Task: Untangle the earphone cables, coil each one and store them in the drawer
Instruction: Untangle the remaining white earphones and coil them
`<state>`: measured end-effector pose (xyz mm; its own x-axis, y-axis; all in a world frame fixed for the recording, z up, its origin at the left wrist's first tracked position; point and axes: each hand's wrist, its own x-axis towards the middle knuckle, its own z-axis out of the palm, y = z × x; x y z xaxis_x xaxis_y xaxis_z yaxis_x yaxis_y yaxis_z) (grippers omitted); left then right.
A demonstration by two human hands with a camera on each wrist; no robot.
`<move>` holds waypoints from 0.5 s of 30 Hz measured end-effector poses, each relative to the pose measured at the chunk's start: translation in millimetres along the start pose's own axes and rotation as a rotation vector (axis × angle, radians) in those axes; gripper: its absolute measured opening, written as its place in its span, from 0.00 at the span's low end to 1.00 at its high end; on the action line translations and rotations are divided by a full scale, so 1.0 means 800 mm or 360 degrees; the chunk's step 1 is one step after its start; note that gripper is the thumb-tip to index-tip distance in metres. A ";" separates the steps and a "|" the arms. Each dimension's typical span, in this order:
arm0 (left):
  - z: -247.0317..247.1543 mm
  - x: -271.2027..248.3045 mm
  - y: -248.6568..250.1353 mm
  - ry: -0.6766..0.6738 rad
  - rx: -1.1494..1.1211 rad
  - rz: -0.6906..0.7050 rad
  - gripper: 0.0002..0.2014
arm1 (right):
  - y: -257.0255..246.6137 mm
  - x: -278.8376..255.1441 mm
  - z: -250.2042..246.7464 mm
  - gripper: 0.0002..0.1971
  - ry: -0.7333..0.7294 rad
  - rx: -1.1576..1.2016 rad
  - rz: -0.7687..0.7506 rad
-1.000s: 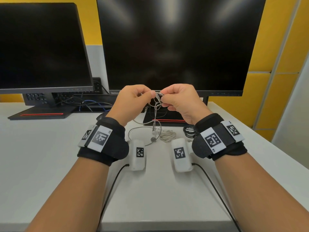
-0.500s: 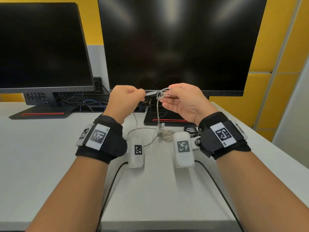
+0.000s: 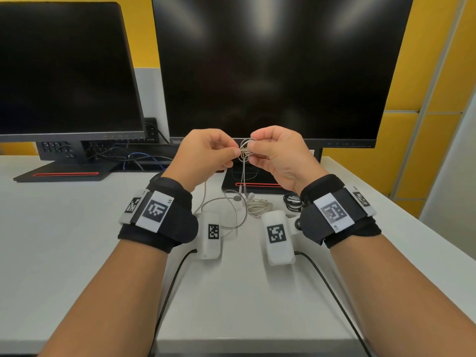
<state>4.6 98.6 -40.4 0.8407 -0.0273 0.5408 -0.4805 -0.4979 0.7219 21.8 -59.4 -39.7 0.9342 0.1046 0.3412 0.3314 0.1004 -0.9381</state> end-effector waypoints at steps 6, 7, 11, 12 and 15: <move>0.001 0.001 -0.002 -0.0037 0.0018 0.0106 0.03 | 0.003 -0.001 0.000 0.10 -0.0023 -0.0270 -0.0062; 0.000 0.001 -0.002 -0.0019 0.0014 0.0143 0.04 | 0.003 -0.001 -0.001 0.11 -0.0036 -0.0335 -0.0077; -0.002 0.001 -0.002 0.0128 -0.0100 0.0215 0.07 | 0.003 -0.003 0.000 0.11 -0.0099 -0.0622 -0.0114; -0.002 0.002 -0.002 0.0165 -0.0156 0.0215 0.08 | 0.003 -0.003 0.001 0.11 -0.0104 -0.0675 -0.0111; -0.003 0.003 -0.001 0.0237 -0.0203 0.0224 0.09 | 0.002 -0.003 -0.001 0.10 -0.0105 -0.0698 -0.0064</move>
<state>6.3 100.9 -39.2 0.7217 0.0442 0.6908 -0.6260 -0.3842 0.6786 20.2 -60.0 -41.9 0.9136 0.1737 0.3676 0.4055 -0.3219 -0.8556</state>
